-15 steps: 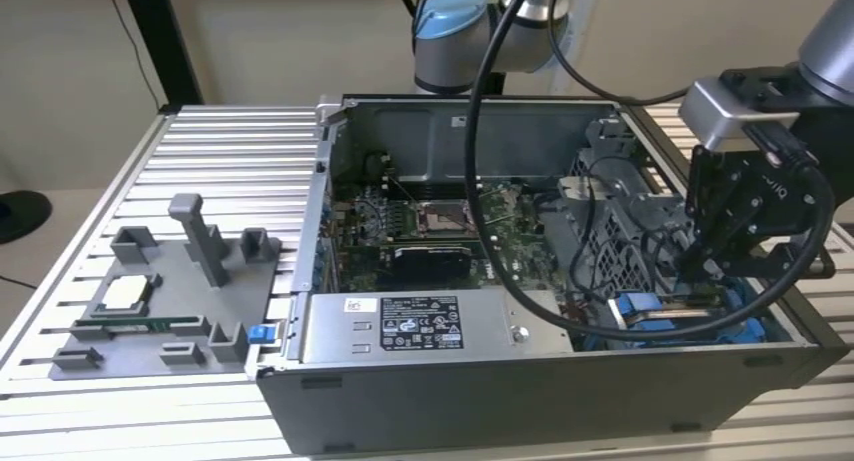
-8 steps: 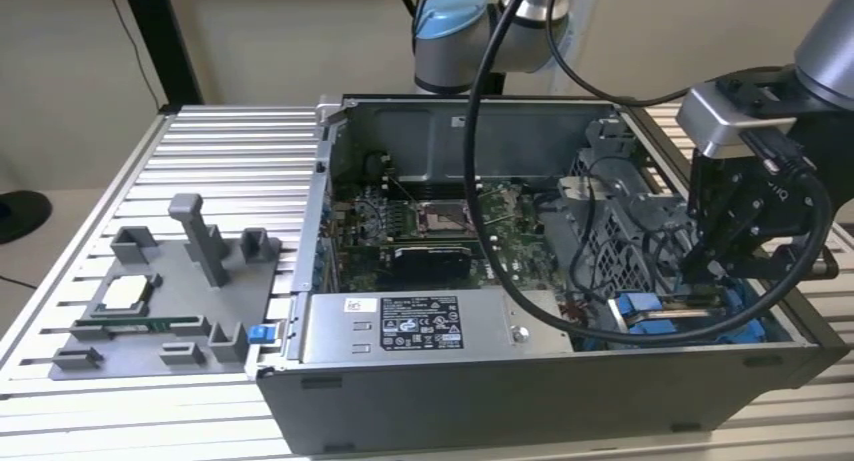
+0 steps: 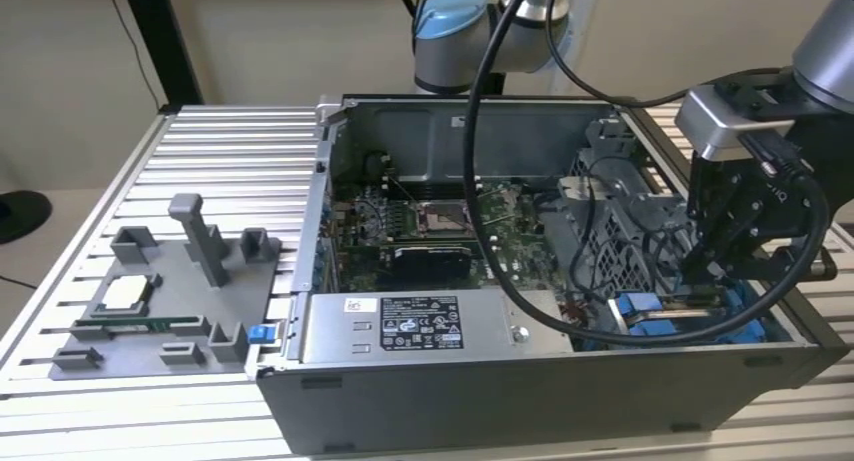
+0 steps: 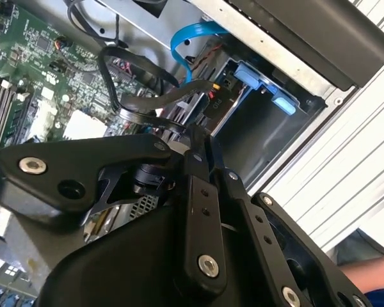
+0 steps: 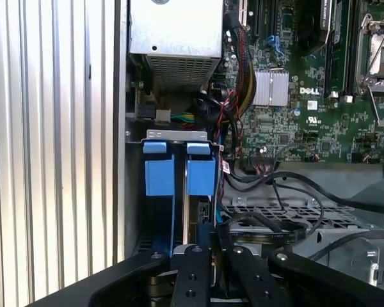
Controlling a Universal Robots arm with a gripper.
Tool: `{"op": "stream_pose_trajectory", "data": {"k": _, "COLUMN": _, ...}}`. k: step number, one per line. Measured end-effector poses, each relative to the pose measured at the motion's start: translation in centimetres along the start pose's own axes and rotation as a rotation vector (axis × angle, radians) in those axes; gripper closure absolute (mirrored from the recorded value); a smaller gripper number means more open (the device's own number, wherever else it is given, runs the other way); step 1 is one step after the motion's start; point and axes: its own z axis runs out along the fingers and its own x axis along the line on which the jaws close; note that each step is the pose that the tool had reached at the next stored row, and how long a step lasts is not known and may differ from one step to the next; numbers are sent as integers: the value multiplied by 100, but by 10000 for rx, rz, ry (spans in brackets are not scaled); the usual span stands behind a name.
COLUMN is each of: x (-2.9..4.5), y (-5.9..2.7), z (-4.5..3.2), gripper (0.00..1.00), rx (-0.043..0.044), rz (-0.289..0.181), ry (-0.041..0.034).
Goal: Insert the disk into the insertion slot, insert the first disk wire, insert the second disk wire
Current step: 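Insert the second disk wire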
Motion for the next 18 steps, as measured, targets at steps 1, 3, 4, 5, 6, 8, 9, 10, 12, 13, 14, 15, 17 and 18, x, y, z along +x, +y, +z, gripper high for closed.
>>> {"op": "stream_pose_trajectory", "data": {"k": 1, "x": 0, "y": 0, "z": 0, "gripper": 100, "rx": 2, "rz": 0, "ry": 1}}
{"op": "stream_pose_trajectory", "data": {"k": 3, "x": 0, "y": 0, "z": 0, "gripper": 100, "rx": 7, "rz": -1, "ry": 1}}
{"op": "stream_pose_trajectory", "data": {"k": 4, "x": 0, "y": -1, "z": 1, "gripper": 100, "rx": 8, "rz": -2, "ry": 0}}
{"op": "stream_pose_trajectory", "data": {"k": 5, "x": 0, "y": 0, "z": 2, "gripper": 100, "rx": 9, "rz": -1, "ry": 0}}
{"op": "stream_pose_trajectory", "data": {"k": 6, "x": 0, "y": 0, "z": 7, "gripper": 100, "rx": 9, "rz": -1, "ry": -3}}
{"op": "stream_pose_trajectory", "data": {"k": 8, "x": 1, "y": 0, "z": 18, "gripper": 100, "rx": 18, "rz": -2, "ry": 8}}
{"op": "stream_pose_trajectory", "data": {"k": 9, "x": 1, "y": 0, "z": 26, "gripper": 100, "rx": 24, "rz": -2, "ry": 19}}
{"op": "stream_pose_trajectory", "data": {"k": 10, "x": 2, "y": 0, "z": 34, "gripper": 100, "rx": 25, "rz": -2, "ry": 38}}
{"op": "stream_pose_trajectory", "data": {"k": 12, "x": 4, "y": 0, "z": 51, "gripper": 100, "rx": 26, "rz": -3, "ry": 94}}
{"op": "stream_pose_trajectory", "data": {"k": 13, "x": 4, "y": 0, "z": 61, "gripper": 100, "rx": 29, "rz": -3, "ry": 113}}
{"op": "stream_pose_trajectory", "data": {"k": 14, "x": 5, "y": 0, "z": 69, "gripper": 100, "rx": 37, "rz": -3, "ry": 119}}
{"op": "stream_pose_trajectory", "data": {"k": 15, "x": 5, "y": 0, "z": 76, "gripper": 100, "rx": 51, "rz": -4, "ry": 120}}
{"op": "stream_pose_trajectory", "data": {"k": 17, "x": 6, "y": 0, "z": 86, "gripper": 100, "rx": 93, "rz": -7, "ry": 122}}
{"op": "stream_pose_trajectory", "data": {"k": 18, "x": 6, "y": 0, "z": 89, "gripper": 100, "rx": 111, "rz": -8, "ry": 123}}
